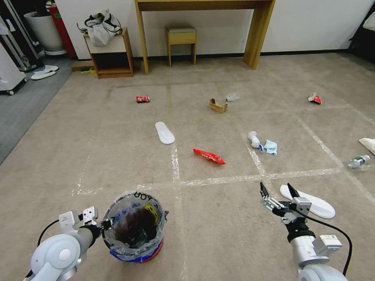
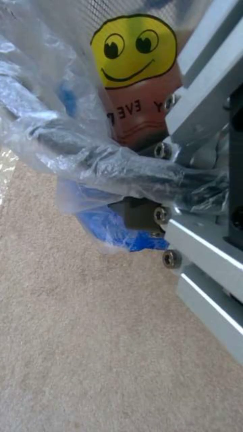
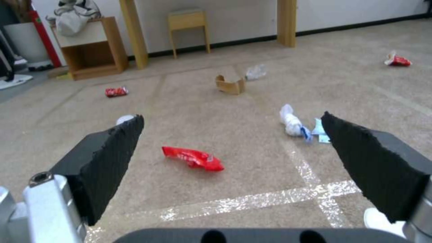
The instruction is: Pick up the trash bin and place the garbage on the floor into it.
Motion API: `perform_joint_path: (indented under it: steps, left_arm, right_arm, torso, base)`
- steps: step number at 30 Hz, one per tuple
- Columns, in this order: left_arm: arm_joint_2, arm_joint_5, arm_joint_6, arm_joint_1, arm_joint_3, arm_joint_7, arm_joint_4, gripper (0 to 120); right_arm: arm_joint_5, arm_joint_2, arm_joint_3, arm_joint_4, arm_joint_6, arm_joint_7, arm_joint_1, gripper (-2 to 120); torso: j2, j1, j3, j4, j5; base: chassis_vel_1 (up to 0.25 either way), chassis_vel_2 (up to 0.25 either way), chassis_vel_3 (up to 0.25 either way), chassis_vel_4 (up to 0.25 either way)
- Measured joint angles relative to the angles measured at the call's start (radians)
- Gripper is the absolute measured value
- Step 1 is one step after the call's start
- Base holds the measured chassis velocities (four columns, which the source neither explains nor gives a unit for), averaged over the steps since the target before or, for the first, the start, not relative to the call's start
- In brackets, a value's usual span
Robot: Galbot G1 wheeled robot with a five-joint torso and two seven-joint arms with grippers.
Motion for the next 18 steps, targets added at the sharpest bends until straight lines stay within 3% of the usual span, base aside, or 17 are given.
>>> perform_joint_path:
  steps: [10, 18]
  left_arm:
    - [0.035, -0.037, 0.001, 0.012, -0.016, 0.000, -0.017, 0]
    - [0.013, -0.034, -0.008, 0.012, -0.033, 0.021, -0.043, 0]
  right_arm:
    - [-0.011, 0.013, -0.008, -0.008, 0.008, -0.003, 0.007, 100]
    - [-0.007, 0.008, -0.001, -0.008, 0.009, 0.000, 0.015, 100]
  torso:
    - [0.000, 0.000, 0.000, -0.0003, -0.0013]
    - [0.000, 0.000, 0.000, -0.0006, -0.0015]
  base:
    - [0.000, 0.000, 0.000, 0.000]
    - [0.000, 0.000, 0.000, 0.000]
